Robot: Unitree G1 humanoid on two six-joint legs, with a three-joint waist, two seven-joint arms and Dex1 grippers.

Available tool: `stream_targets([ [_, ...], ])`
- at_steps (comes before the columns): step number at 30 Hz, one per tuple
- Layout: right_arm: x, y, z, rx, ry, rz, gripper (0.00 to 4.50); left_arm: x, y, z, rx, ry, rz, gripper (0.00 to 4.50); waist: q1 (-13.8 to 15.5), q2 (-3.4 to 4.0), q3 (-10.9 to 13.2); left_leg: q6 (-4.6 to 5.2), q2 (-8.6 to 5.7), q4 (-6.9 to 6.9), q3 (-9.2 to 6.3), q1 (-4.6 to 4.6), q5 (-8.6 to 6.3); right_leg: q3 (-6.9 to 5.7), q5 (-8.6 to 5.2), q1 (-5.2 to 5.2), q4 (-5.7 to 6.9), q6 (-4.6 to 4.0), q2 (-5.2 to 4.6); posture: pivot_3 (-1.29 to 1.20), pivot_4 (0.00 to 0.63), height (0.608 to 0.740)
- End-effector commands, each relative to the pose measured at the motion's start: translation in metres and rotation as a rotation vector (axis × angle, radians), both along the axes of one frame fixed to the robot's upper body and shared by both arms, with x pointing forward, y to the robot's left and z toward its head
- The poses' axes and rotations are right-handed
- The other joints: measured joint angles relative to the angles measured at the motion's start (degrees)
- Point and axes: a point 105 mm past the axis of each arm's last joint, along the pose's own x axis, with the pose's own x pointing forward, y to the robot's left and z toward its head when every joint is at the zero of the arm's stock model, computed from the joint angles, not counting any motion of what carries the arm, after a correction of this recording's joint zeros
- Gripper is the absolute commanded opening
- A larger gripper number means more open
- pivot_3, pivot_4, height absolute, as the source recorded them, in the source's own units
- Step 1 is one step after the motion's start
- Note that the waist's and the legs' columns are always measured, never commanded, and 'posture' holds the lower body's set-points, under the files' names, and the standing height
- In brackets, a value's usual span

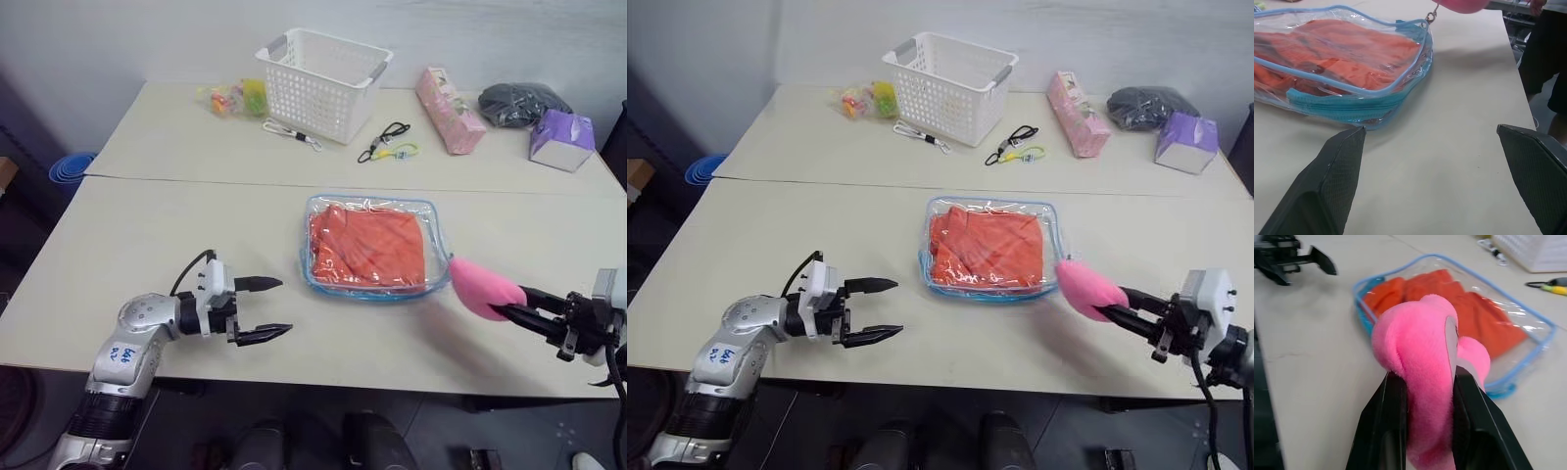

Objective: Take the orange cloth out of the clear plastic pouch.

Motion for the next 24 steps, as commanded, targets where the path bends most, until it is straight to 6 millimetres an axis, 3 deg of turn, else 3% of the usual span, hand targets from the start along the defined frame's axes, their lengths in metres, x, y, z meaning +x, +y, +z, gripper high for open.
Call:
stream_targets([
  [1,-0.014,0.028,0.004,-0.021,0.008,0.142,1.04,-0.001,-0.005,0.007,-0.022,-0.02,-0.026,4.5,0.0,0.0,0.0,0.03,-0.01,0.0,0.01,-0.01,-0.02,0.01,0.0,0.0,-0.03,0.0,0.0,0.0,0.15,0.74],
  [5,-0.011,0.058,-0.009,-0.032,-0.006,0.209,1.04,-0.005,-0.01,0.011,-0.043,-0.02,-0.072,4.5,-0.1,0.0,0.0,0.2,0.0,0.0,-0.02,0.0,-0.11,0.0,0.0,0.0,-0.02,0.0,0.0,0.0,0.15,0.74],
  [8,0.004,0.063,-0.025,-0.114,-0.095,0.174,1.04,-0.013,-0.014,0.016,-0.059,-0.017,-0.133,4.5,-0.3,-0.02,0.0,0.18,-0.01,0.01,-0.04,0.0,-0.1,-0.02,0.0,-0.01,-0.03,0.0,0.0,0.0,0.15,0.74],
  [11,0.009,0.061,-0.047,-0.158,-0.057,0.19,1.04,-0.017,-0.014,0.018,-0.053,-0.022,-0.158,4.5,-0.3,-0.02,0.0,-0.07,-0.02,0.0,-0.02,-0.03,0.03,-0.02,0.0,-0.04,-0.06,0.0,-0.01,0.0,0.15,0.74],
  [16,0.01,0.071,-0.056,-0.17,-0.047,0.263,2.21,-0.013,-0.009,0.021,-0.052,-0.017,-0.133,4.5,-0.5,-0.02,0.0,-0.06,-0.03,0.0,-0.04,-0.04,0.03,-0.03,0.0,-0.01,-0.13,0.0,-0.02,0.0,0.15,0.74],
  [22,-0.007,0.094,-0.06,-0.167,-0.055,0.378,4.29,-0.009,-0.002,0.021,-0.046,-0.016,-0.097,4.5,-1.0,-0.02,0.0,-0.08,-0.01,-0.02,-0.11,-0.03,0.04,-0.09,0.0,-0.02,-0.07,-0.01,-0.01,0.0,0.15,0.74],
  [24,-0.009,0.095,-0.054,-0.128,-0.063,0.375,4.48,-0.009,-0.002,0.02,-0.045,-0.015,-0.096,4.5,-1.1,-0.02,0.0,-0.07,-0.02,-0.01,-0.11,-0.03,0.04,-0.09,0.0,0.0,-0.08,0.0,-0.01,0.0,0.15,0.74],
])
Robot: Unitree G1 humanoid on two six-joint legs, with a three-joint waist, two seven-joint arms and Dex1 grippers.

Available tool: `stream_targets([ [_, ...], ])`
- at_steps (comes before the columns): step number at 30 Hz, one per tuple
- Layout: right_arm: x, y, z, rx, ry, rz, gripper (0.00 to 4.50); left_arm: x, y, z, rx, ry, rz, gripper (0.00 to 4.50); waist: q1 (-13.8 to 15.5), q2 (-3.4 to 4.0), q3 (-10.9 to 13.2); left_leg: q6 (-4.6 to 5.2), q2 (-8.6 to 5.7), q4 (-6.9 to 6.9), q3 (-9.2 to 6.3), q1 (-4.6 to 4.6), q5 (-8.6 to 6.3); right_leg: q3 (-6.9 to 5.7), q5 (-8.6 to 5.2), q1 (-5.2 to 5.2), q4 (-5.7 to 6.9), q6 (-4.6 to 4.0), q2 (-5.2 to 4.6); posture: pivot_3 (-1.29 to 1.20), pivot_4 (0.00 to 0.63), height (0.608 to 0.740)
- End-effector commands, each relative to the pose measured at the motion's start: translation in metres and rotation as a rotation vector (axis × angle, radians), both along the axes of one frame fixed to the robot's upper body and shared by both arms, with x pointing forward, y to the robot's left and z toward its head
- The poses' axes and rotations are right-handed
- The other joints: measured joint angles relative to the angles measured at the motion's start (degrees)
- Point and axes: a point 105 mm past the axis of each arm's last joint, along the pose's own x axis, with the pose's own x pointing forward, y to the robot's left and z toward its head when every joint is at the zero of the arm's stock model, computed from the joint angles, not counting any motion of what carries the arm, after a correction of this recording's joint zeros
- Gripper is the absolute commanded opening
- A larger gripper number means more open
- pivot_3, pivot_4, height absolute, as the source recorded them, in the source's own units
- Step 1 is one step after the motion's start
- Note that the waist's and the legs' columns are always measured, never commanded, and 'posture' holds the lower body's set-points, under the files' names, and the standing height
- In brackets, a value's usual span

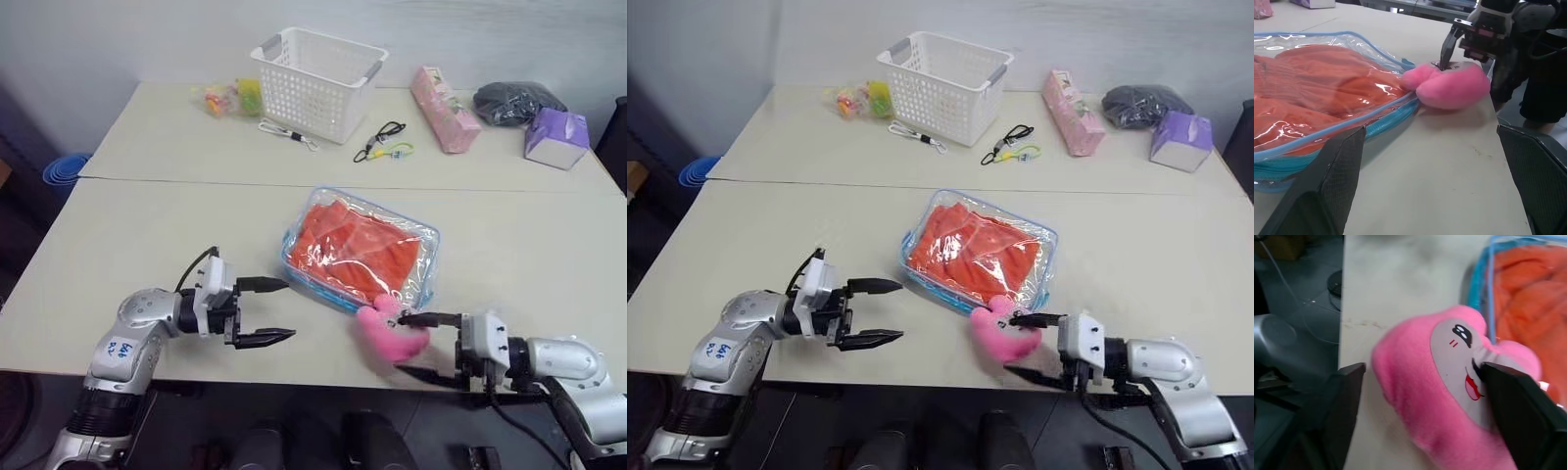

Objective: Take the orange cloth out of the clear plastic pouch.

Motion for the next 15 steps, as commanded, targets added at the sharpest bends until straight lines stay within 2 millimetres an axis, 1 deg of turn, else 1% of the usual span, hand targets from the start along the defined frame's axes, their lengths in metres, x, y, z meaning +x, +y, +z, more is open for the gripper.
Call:
stream_targets([
  [1,-0.007,0.005,0.015,0.058,-0.037,0.03,4.48,0.0,0.004,0.007,-0.009,-0.024,0.005,4.5,-0.1,0.0,0.0,0.0,0.0,0.0,0.01,0.0,0.0,0.01,0.0,0.0,-0.01,0.0,0.0,0.0,0.15,0.74],
  [4,-0.007,-0.002,0.04,0.154,-0.055,0.003,4.48,0.0,0.005,0.007,-0.005,-0.02,0.003,4.5,-0.1,0.0,0.0,0.0,0.0,0.0,0.0,-0.01,0.0,0.0,0.0,0.0,-0.02,0.0,0.0,0.0,0.15,0.74],
  [5,-0.007,-0.005,0.045,0.169,-0.048,-0.008,4.48,0.0,0.006,0.007,-0.004,-0.015,0.0,4.5,-0.1,0.0,0.0,0.0,0.0,0.0,-0.02,-0.01,0.0,0.0,0.0,0.0,-0.01,0.0,0.0,0.0,0.15,0.74],
  [7,-0.009,-0.019,0.053,0.165,-0.018,-0.042,4.48,-0.001,0.008,0.01,-0.02,0.012,-0.006,4.5,-0.1,0.01,0.0,0.0,0.0,0.0,-0.02,0.0,0.0,-0.01,0.0,0.02,-0.03,0.0,-0.01,0.0,0.15,0.74],
  [9,-0.01,-0.038,0.057,0.134,0.026,-0.082,4.48,0.0,0.01,0.013,-0.03,0.02,0.001,4.5,0.0,0.01,0.0,0.0,0.0,-0.01,-0.06,-0.01,0.0,-0.02,0.0,0.04,-0.05,0.0,-0.02,0.0,0.15,0.74],
  [11,-0.009,-0.056,0.056,0.072,0.052,-0.103,4.48,0.0,0.012,0.016,-0.03,0.006,0.0,4.5,0.0,0.01,0.0,0.01,0.0,-0.01,-0.04,-0.01,-0.01,-0.02,0.0,0.04,-0.09,0.0,-0.03,0.0,0.15,0.74],
  [12,-0.005,-0.065,0.055,0.042,0.048,-0.123,4.48,0.0,0.013,0.018,-0.03,-0.004,-0.006,4.5,0.0,0.01,0.0,0.02,0.0,-0.01,-0.04,-0.01,-0.01,-0.02,0.0,0.06,-0.11,0.0,-0.04,0.0,0.15,0.74],
  [13,0.004,-0.076,0.052,-0.008,0.016,-0.149,4.48,-0.001,0.013,0.02,-0.03,-0.023,-0.014,4.5,0.0,-0.01,0.0,0.03,0.0,-0.01,-0.03,0.0,-0.02,-0.02,0.0,0.08,-0.13,0.0,-0.04,0.0,0.15,0.74],
  [15,0.022,-0.091,0.046,-0.115,-0.086,-0.173,4.48,-0.004,0.013,0.022,-0.027,-0.043,-0.033,4.5,-0.3,-0.03,0.0,0.1,0.0,0.0,-0.02,0.01,-0.06,-0.02,0.0,0.1,-0.15,0.0,-0.04,0.0,0.15,0.74],
])
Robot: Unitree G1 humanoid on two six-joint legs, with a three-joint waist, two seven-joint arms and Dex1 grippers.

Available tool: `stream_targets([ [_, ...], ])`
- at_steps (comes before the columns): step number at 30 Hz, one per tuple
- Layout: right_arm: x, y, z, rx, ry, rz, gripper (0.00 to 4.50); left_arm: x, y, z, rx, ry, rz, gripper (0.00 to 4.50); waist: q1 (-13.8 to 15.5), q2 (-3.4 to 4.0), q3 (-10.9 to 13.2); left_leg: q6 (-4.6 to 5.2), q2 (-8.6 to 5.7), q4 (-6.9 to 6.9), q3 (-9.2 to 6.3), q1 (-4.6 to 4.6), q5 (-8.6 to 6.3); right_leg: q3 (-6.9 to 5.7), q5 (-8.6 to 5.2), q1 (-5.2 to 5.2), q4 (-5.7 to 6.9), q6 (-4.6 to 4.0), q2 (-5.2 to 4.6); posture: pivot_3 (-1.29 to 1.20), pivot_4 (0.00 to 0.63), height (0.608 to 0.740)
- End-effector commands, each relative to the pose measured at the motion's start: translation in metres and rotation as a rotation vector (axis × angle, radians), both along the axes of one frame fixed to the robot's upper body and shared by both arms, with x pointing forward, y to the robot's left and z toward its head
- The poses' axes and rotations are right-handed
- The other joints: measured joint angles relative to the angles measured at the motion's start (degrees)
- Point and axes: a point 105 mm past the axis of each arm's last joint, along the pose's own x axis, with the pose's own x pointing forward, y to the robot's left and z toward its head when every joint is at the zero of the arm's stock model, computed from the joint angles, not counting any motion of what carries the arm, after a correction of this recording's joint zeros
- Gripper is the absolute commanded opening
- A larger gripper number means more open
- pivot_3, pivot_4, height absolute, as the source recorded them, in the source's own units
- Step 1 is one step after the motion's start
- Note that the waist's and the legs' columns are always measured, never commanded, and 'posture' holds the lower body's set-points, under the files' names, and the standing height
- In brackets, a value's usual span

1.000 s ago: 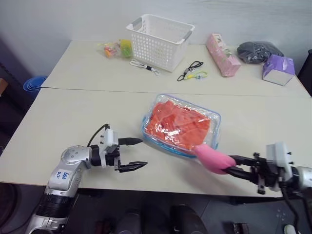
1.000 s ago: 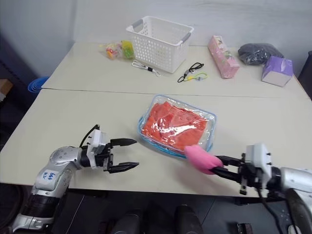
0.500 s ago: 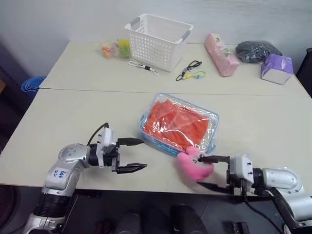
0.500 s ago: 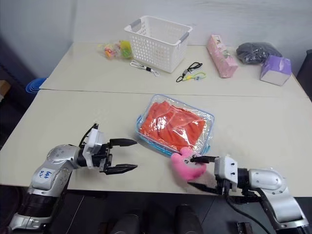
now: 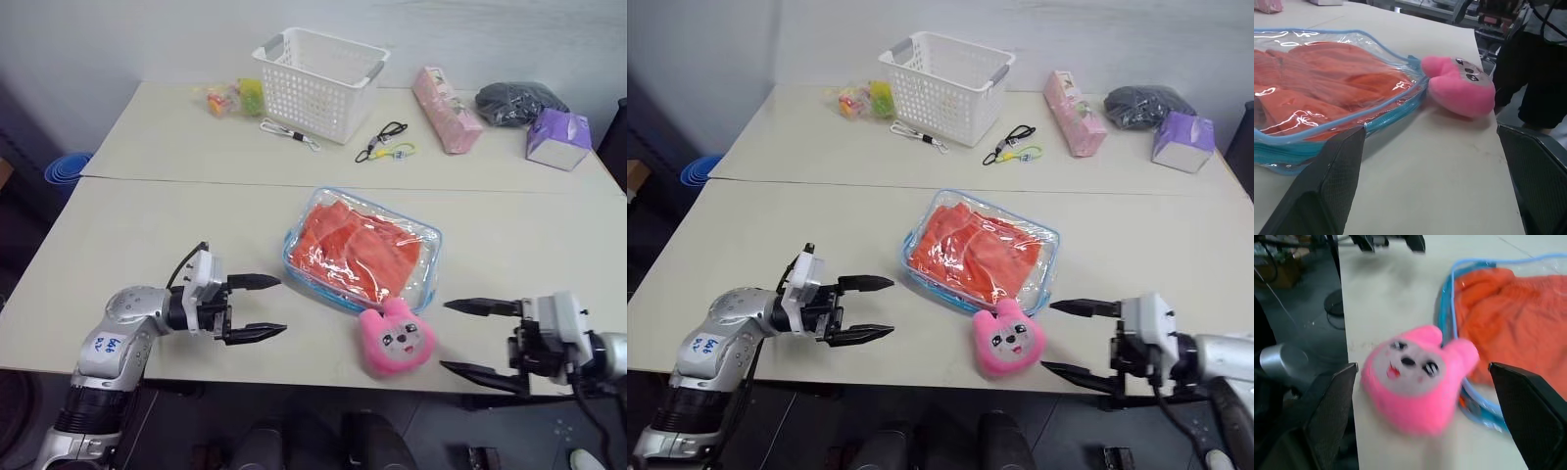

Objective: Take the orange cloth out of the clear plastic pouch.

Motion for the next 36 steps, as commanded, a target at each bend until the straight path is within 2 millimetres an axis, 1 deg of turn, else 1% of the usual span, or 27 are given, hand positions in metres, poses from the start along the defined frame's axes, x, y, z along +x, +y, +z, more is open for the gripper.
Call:
stream_targets([
  [1,0.029,-0.026,-0.009,-0.21,-0.171,-0.024,4.48,-0.007,0.001,0.013,-0.013,-0.044,-0.051,4.5,-0.4,0.02,0.0,0.0,-0.01,0.0,0.08,0.01,0.0,0.06,0.0,-0.03,-0.02,0.0,0.0,0.0,0.15,0.74],
  [4,0.055,-0.022,-0.017,-0.365,-0.366,0.085,4.48,-0.019,-0.001,0.018,-0.043,-0.031,-0.125,4.5,-1.2,0.08,0.1,-0.07,0.01,-0.07,0.15,0.04,0.04,0.07,-0.01,-0.1,0.05,-0.02,0.04,0.0,0.15,0.74],
  [6,0.067,-0.014,-0.025,-0.431,-0.419,0.154,4.48,-0.023,-0.002,0.017,-0.028,-0.027,-0.15,4.5,-1.6,0.12,0.1,-0.15,0.01,-0.08,0.16,0.03,0.09,0.06,-0.01,-0.13,0.1,-0.02,0.05,0.0,0.15,0.74],
  [10,0.09,0.011,-0.031,-0.468,-0.526,0.22,4.48,-0.023,-0.006,0.016,-0.028,-0.008,-0.144,4.5,-1.6,0.12,0.1,-0.19,0.01,-0.07,0.17,0.0,0.11,0.04,-0.01,-0.2,0.17,-0.02,0.06,0.0,0.15,0.74],
  [13,0.1,0.026,-0.03,-0.462,-0.583,0.242,4.48,-0.024,-0.011,0.015,-0.039,-0.002,-0.129,4.5,-1.6,0.1,0.1,-0.18,0.01,0.03,0.17,-0.02,0.11,0.06,0.0,-0.17,0.19,0.0,0.04,0.0,0.15,0.74],
  [15,0.102,0.031,-0.03,-0.46,-0.604,0.256,4.48,-0.024,-0.013,0.015,-0.042,-0.003,-0.122,4.5,-1.6,0.1,0.1,-0.18,0.01,0.06,0.16,-0.02,0.11,0.06,0.0,-0.16,0.2,0.0,0.04,0.0,0.15,0.74],
  [18,0.104,0.031,-0.03,-0.457,-0.584,0.259,3.97,-0.024,-0.015,0.011,-0.021,-0.015,-0.111,4.5,-1.6,0.11,0.1,-0.2,0.01,0.06,0.14,0.0,0.12,0.05,0.0,-0.16,0.28,-0.01,0.04,0.0,0.15,0.74],
  [21,0.105,0.025,-0.03,-0.469,-0.56,0.255,2.93,-0.018,-0.021,0.008,-0.005,-0.041,-0.097,4.5,-1.6,0.11,0.1,-0.2,0.01,0.08,0.16,0.02,0.12,0.06,0.0,-0.15,0.28,-0.01,0.04,0.0,0.15,0.74],
  [24,0.107,0.018,-0.029,-0.478,-0.544,0.239,2.0,-0.009,-0.032,0.006,-0.009,-0.069,-0.088,4.5,-1.6,0.11,0.1,-0.21,0.01,0.09,0.16,0.02,0.12,0.06,0.0,-0.14,0.31,-0.01,0.03,0.0,0.15,0.74],
  [28,0.114,0.009,-0.024,-0.5,-0.538,0.206,0.66,0.001,-0.055,0.007,-0.039,-0.1,-0.112,4.5,-1.5,0.11,0.1,-0.2,-0.01,0.13,0.17,0.01,0.12,0.06,0.0,-0.15,0.34,0.0,0.03,0.0,0.15,0.74],
  [30,0.117,0.005,-0.022,-0.512,-0.538,0.191,0.07,0.004,-0.068,0.005,-0.04,-0.097,-0.127,4.5,-1.5,0.11,0.1,-0.2,-0.01,0.13,0.18,-0.02,0.12,0.05,0.0,-0.16,0.31,0.0,0.04,0.0,0.15,0.74],
  [33,0.121,-0.001,-0.018,-0.529,-0.54,0.175,0.03,0.01,-0.092,0.001,-0.036,-0.104,-0.152,4.5,-1.5,0.11,0.1,-0.2,-0.01,0.13,0.19,-0.02,0.12,0.04,0.0,-0.17,0.34,0.0,0.05,0.0,0.15,0.74],
  [36,0.124,-0.007,-0.018,-0.554,-0.53,0.161,0.03,0.015,-0.116,-0.004,-0.024,-0.101,-0.168,4.5,-1.4,0.1,0.1,-0.2,-0.03,0.18,0.21,-0.02,0.13,0.04,0.01,-0.15,0.36,0.01,0.04,0.0,0.15,0.74],
])
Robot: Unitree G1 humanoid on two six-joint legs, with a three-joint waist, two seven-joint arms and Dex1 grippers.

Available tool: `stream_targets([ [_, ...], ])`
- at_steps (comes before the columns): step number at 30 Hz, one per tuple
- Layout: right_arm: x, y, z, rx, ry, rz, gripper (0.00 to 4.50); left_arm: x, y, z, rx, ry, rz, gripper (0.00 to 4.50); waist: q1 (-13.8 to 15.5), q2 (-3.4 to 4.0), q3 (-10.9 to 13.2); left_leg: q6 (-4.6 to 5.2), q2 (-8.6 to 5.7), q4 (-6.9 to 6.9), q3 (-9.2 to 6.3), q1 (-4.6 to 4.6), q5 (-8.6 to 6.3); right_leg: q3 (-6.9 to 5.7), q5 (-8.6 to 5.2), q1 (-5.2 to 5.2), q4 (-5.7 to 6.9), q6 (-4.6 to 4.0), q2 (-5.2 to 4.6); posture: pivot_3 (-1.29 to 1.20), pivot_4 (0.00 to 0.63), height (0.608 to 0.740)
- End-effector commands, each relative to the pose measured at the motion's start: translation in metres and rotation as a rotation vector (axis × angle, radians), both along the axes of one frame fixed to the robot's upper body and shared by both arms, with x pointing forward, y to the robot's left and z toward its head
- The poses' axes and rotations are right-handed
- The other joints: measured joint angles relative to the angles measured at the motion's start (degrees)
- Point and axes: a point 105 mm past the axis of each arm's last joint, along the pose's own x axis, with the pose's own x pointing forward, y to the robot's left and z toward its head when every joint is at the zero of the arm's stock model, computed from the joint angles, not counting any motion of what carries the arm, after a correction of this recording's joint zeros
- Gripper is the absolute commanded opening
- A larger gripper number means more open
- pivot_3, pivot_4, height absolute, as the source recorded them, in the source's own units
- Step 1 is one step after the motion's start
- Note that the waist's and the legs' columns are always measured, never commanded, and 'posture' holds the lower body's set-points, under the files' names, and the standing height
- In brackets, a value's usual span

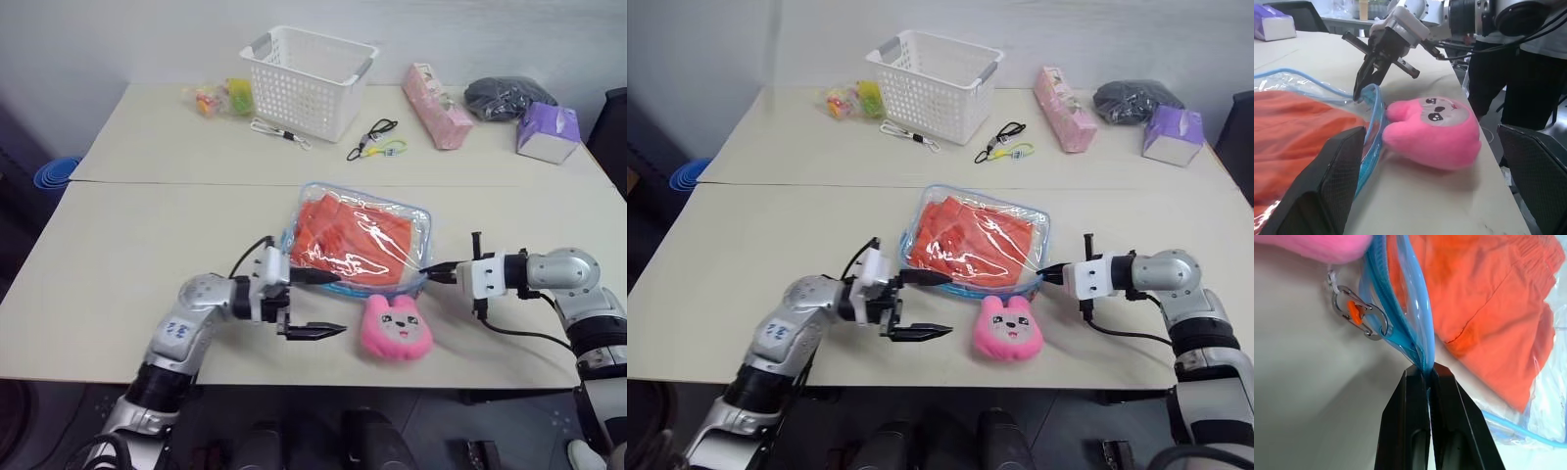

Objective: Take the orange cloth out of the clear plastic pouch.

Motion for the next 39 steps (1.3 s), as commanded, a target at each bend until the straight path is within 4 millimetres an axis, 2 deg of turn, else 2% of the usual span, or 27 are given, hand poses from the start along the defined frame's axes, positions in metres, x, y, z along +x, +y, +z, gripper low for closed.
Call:
stream_targets([
  [1,0.004,-0.014,0.008,-0.03,-0.026,-0.038,0.03,0.002,-0.028,-0.003,0.028,-0.024,-0.029,4.5,0.0,0.0,0.0,0.01,-0.01,0.03,0.02,-0.02,0.0,0.01,0.0,0.0,-0.01,0.01,0.0,0.0,0.15,0.74],
  [7,0.007,-0.015,0.007,-0.029,-0.015,-0.052,0.03,-0.01,-0.057,-0.013,0.073,-0.059,-0.129,4.5,0.0,0.0,0.0,-0.01,0.01,0.0,0.03,0.0,0.02,0.02,0.01,-0.02,0.04,0.01,0.02,0.0,0.15,0.74],
  [13,0.007,-0.011,0.004,-0.008,-0.004,-0.047,0.03,-0.001,-0.068,-0.031,0.159,-0.073,-0.086,4.5,0.0,0.0,0.0,-0.02,0.01,0.06,0.06,0.02,0.03,0.05,0.01,0.0,0.06,0.01,0.02,0.0,0.15,0.74],
  [16,0.006,-0.011,0.003,-0.008,0.004,-0.042,0.0,0.0,-0.07,-0.04,0.182,-0.03,-0.078,3.91,0.0,0.0,0.0,-0.02,0.01,0.05,0.06,0.02,0.03,0.05,0.01,-0.01,0.08,0.01,0.02,0.0,0.15,0.74],
  [21,0.005,-0.011,0.002,0.0,0.012,-0.039,0.0,0.001,-0.061,-0.042,0.196,-0.001,-0.097,2.39,0.0,0.0,0.0,-0.02,0.01,0.05,0.06,0.03,0.03,0.06,0.01,0.0,0.07,0.01,0.02,0.0,0.15,0.74],
  [25,0.001,-0.01,-0.001,0.011,0.025,-0.026,0.0,0.002,-0.033,-0.038,0.195,0.063,-0.099,1.18,-0.1,0.0,0.0,-0.04,0.02,0.04,0.04,0.03,0.04,0.04,0.01,-0.01,0.08,0.01,0.03,0.0,0.15,0.74],
  [29,-0.005,-0.01,-0.003,0.023,0.044,0.001,0.0,0.009,-0.001,-0.022,0.128,0.109,-0.05,0.2,-0.2,0.01,0.0,-0.07,0.04,0.02,0.03,0.05,0.05,0.03,0.0,-0.01,0.08,0.01,0.04,0.0,0.15,0.74],
  [34,-0.012,-0.012,-0.003,0.03,0.058,0.023,0.0,0.024,0.054,-0.016,0.133,0.14,0.075,0.08,-0.2,0.01,0.0,-0.07,0.05,0.03,-0.02,0.03,0.05,-0.01,0.0,-0.01,0.07,0.01,0.02,0.0,0.15,0.74],
  [39,-0.023,-0.014,-0.004,0.05,0.063,0.058,0.0,0.048,0.121,-0.01,0.112,0.168,0.321,0.08,-0.1,0.01,0.0,-0.07,0.04,0.03,-0.08,0.01,0.04,-0.06,0.0,-0.01,0.05,0.01,0.0,0.0,0.15,0.74],
])
